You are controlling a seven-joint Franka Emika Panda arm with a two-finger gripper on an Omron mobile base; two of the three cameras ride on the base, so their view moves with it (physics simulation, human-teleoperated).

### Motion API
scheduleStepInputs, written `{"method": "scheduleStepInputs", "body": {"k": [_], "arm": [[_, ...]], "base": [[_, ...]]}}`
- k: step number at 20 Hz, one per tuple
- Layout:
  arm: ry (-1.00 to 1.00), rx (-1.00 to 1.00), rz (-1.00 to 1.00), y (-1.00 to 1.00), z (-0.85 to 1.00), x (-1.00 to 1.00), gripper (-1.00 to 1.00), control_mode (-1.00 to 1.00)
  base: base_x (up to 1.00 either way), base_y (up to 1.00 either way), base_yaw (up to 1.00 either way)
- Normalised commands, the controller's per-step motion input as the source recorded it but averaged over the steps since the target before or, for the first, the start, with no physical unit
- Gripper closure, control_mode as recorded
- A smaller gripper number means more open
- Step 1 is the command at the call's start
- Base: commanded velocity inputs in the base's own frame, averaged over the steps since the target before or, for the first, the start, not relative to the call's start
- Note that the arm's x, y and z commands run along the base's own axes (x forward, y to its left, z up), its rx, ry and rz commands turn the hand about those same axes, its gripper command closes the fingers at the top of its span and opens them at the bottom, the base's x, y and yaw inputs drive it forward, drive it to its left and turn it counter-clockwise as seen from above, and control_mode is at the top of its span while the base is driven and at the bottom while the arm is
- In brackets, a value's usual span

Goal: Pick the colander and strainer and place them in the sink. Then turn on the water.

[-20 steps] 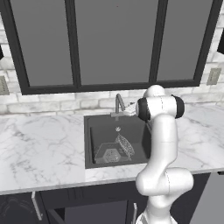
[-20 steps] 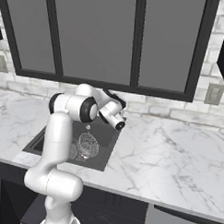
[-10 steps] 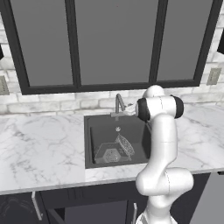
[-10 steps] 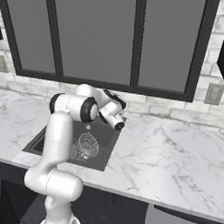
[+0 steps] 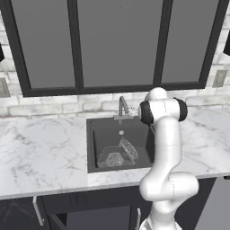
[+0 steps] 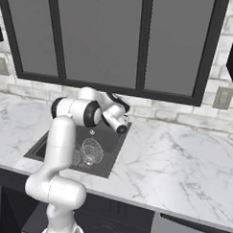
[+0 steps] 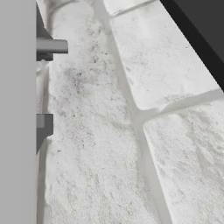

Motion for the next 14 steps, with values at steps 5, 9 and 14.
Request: {"method": "scheduleStepInputs", "body": {"k": [5,9,14], "arm": [[0.23,0.14,-0.13,-0.54,-0.19,0.32,1.0,-1.0],[0.23,0.16,-0.12,-0.67,-0.23,0.23,1.0,-1.0],[0.16,0.2,-0.06,-0.92,-0.23,0.05,1.0,-1.0]], "base": [[0.0,0.0,0.0],[0.0,0.0,0.0],[0.0,0.0,0.0]]}}
